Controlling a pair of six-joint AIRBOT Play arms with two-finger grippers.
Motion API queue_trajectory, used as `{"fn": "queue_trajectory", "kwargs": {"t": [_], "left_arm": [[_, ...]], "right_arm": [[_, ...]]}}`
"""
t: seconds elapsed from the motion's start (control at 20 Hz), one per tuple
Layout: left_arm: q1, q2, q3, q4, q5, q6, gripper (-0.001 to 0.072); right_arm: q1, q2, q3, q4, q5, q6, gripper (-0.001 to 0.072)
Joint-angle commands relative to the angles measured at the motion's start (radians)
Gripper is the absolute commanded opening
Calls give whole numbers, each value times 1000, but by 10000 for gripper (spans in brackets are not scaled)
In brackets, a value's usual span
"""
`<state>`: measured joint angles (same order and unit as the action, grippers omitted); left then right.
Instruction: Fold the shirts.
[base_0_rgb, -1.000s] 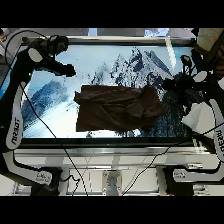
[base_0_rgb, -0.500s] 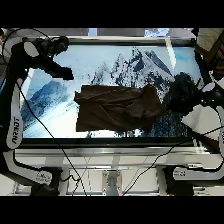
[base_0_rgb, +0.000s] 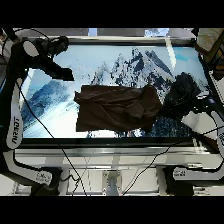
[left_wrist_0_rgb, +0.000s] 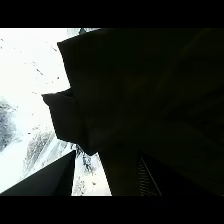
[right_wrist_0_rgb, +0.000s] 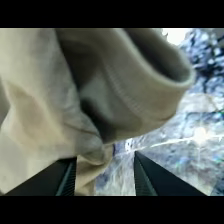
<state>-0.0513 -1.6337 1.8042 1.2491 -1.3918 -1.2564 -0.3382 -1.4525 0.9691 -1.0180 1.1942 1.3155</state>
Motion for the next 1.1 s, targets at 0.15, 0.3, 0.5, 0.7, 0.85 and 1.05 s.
{"fn": "queue_trajectory", "kwargs": {"t": [0.15, 0.3, 0.5, 0.7, 0.85, 1.05], "left_arm": [[1, 0, 1, 1, -24, -3, 399], [1, 0, 1, 2, -42, -3, 399], [1, 0, 1, 1, -42, -3, 399], [1, 0, 1, 1, -42, -3, 399], [1, 0, -1, 0, -35, -4, 399], [1, -1, -1, 0, -41, -4, 399]], "right_arm": [[2, -7, -7, 20, -158, 85, 395], [-7, -7, -7, 108, -187, 19, 395], [-56, -7, -7, 42, -145, 23, 395], [-128, -7, -9, 55, -99, 24, 395], [-120, -8, -55, 111, -135, 20, 395], [-114, -20, -166, 267, -227, -14, 328]]}}
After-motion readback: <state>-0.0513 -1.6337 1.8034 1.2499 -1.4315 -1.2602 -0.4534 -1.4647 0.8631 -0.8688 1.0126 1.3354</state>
